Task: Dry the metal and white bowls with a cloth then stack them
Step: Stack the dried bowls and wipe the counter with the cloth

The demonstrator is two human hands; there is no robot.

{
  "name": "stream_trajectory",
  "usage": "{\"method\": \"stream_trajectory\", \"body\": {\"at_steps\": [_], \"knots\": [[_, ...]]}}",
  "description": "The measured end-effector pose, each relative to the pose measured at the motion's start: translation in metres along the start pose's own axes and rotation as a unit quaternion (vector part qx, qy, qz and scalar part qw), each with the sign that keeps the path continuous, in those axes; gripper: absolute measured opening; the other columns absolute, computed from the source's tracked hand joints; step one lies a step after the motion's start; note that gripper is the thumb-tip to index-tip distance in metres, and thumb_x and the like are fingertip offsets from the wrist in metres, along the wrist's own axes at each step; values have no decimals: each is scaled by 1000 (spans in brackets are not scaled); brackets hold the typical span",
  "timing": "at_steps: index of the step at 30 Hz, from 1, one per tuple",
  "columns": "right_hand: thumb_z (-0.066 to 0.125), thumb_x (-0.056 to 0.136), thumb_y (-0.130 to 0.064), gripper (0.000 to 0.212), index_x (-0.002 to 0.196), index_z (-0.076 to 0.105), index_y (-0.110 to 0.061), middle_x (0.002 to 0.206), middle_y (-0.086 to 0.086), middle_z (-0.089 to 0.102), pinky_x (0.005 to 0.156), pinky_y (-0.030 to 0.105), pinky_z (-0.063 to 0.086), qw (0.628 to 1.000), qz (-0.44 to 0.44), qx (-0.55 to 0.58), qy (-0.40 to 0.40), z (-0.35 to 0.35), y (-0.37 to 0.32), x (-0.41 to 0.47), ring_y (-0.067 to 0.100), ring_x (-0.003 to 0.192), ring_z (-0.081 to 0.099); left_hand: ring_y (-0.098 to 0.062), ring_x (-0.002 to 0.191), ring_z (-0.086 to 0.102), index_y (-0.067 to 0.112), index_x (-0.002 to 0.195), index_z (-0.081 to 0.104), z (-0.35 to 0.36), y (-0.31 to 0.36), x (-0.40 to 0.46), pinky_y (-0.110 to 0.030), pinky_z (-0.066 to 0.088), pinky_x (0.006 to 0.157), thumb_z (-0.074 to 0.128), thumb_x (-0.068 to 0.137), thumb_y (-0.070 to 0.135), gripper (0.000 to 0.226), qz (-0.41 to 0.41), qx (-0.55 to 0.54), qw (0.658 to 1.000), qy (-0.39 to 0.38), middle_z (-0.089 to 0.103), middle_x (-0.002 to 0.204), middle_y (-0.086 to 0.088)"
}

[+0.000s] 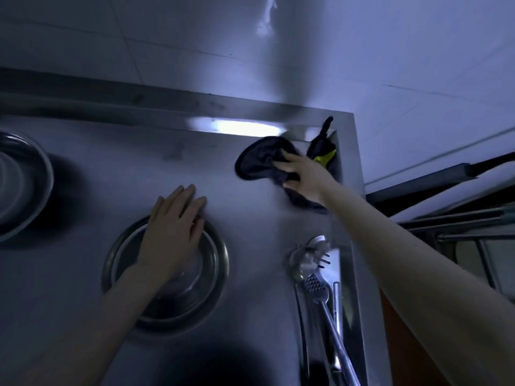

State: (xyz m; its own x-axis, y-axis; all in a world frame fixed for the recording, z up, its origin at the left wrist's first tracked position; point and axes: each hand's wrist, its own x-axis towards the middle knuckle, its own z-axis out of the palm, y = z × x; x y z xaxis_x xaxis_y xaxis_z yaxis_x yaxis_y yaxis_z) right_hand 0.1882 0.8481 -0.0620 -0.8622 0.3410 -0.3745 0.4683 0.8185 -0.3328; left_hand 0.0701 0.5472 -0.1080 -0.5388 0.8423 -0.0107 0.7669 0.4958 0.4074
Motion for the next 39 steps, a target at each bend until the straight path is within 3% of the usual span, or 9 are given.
{"method": "stream_trajectory", "body": {"at_steps": [5, 9, 16, 19, 22, 25, 31, 36, 39], "knots": [[52, 97, -23, 55, 145, 33, -43, 159, -19, 8, 108, 69, 19, 984, -116, -69, -120, 40, -66, -22, 15, 149, -4, -37, 137, 43, 6, 136, 57, -11, -22, -11, -60, 31, 112, 35, 94, 34, 54, -55, -15, 998, 1, 47, 148, -16], [42, 100, -23, 45, 142, 40, -41, 158, -15, 20, 105, 72, 14, 1000, -27, -9, 2, 60, -129, 9, 20, 148, 6, -37, 135, 46, 6, 140, 51, -20, -30, -21, -60, 34, 111, 37, 95, 34, 55, -56, -15, 998, 2, 48, 147, -17], [61, 79, 6, 39, 113, 69, -10, 112, 4, 66, 93, 9, 37, 912, -30, 322, 251, -1, -171, 18, 20, 107, 59, -33, 135, 42, 10, 146, 44, -56, -37, -34, -60, 40, 107, 41, 95, 30, 55, -93, -85, 989, 80, 46, 148, -16], [65, 82, -20, 42, 123, 64, -21, 119, 10, 55, 98, 26, 40, 930, -12, 219, 296, -25, -147, -2, 28, 110, 54, -31, 134, 43, 11, 145, 45, -63, -35, -30, -57, 40, 107, 42, 95, 29, 53, -68, -87, 990, 89, 47, 147, -15], [60, 81, -63, 77, 147, 26, -44, 153, 6, 13, 111, 45, 26, 990, 119, 13, 77, -18, -115, -26, 32, 139, 17, -31, 132, 45, 11, 141, 49, -61, -35, -22, -54, 42, 106, 41, 93, 29, 52, -53, -74, 993, 70, 49, 145, -15], [35, 82, -76, 86, 149, -10, -45, 159, -5, -22, 116, 58, 11, 982, 39, -183, -6, 19, -87, -33, 23, 147, -14, -35, 134, 47, 12, 138, 52, -51, -43, -12, -57, 42, 106, 39, 90, 30, 54, -49, -36, 998, 20, 50, 145, -14], [34, 91, -61, 71, 151, 27, -24, 159, 6, 21, 114, 54, 22, 976, 120, -18, 182, 84, -127, 7, 30, 146, 14, -34, 139, 42, 16, 138, 54, -35, -73, 4, -62, 36, 107, 37, 91, 40, 56, -37, 38, 998, -41, 46, 151, -7], [41, 93, -60, 67, 149, 32, -26, 157, 4, 27, 118, 51, 16, 971, -27, -115, 208, 98, -150, 19, 27, 145, 24, -28, 137, 43, 9, 136, 56, -29, -83, 12, -60, 30, 112, 37, 95, 29, 50, -31, 4, 999, 18, 53, 145, -6], [43, 90, -57, 73, 151, 27, -21, 159, 10, 19, 115, 55, 19, 947, 148, -41, 282, 82, -122, 63, 35, 144, 21, -23, 138, 40, 8, 138, 54, -25, -88, 13, -53, 23, 118, 42, 94, 23, 48, -16, -41, 998, 52, 52, 146, -6]]}}
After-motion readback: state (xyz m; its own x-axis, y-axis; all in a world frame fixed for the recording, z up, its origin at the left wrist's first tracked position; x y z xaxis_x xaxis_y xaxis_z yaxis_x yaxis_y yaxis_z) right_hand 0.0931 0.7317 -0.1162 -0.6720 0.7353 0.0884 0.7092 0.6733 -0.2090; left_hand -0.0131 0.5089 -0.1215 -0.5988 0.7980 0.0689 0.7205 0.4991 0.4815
